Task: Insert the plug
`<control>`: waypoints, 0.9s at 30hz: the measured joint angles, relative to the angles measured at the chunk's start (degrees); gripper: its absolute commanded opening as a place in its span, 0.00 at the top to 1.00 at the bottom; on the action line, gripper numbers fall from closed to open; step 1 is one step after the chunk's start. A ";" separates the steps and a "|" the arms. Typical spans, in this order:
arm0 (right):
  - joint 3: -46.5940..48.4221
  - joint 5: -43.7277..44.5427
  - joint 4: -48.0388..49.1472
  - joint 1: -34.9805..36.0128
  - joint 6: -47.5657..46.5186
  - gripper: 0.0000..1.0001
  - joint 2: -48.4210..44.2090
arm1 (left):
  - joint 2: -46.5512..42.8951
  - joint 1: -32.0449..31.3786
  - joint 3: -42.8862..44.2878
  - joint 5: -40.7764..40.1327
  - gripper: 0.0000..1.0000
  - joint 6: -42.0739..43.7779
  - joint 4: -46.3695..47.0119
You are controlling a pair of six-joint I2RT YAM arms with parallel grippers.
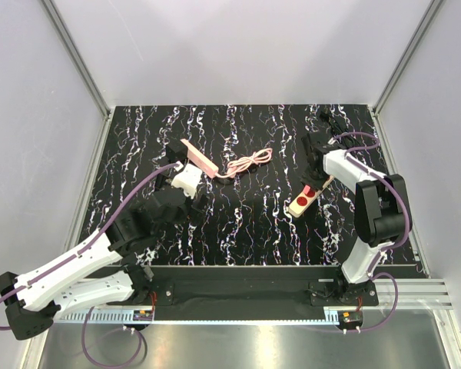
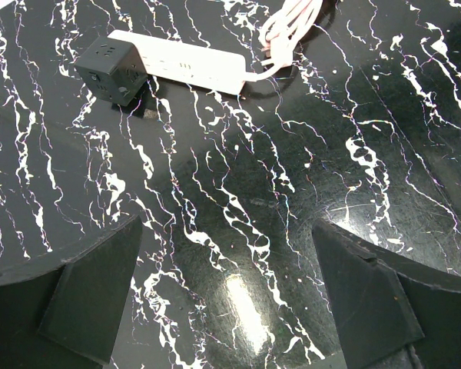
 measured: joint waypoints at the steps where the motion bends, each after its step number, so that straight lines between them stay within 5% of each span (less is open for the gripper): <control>1: -0.15 -0.07 0.20 -0.02 -0.04 1.00 -0.11 | 0.00 0.00 0.00 0.00 0.01 0.00 0.00; 27: 4.70 -0.63 -5.70 -0.81 3.85 1.00 2.93 | 0.13 0.00 0.00 -0.04 0.01 -0.09 0.00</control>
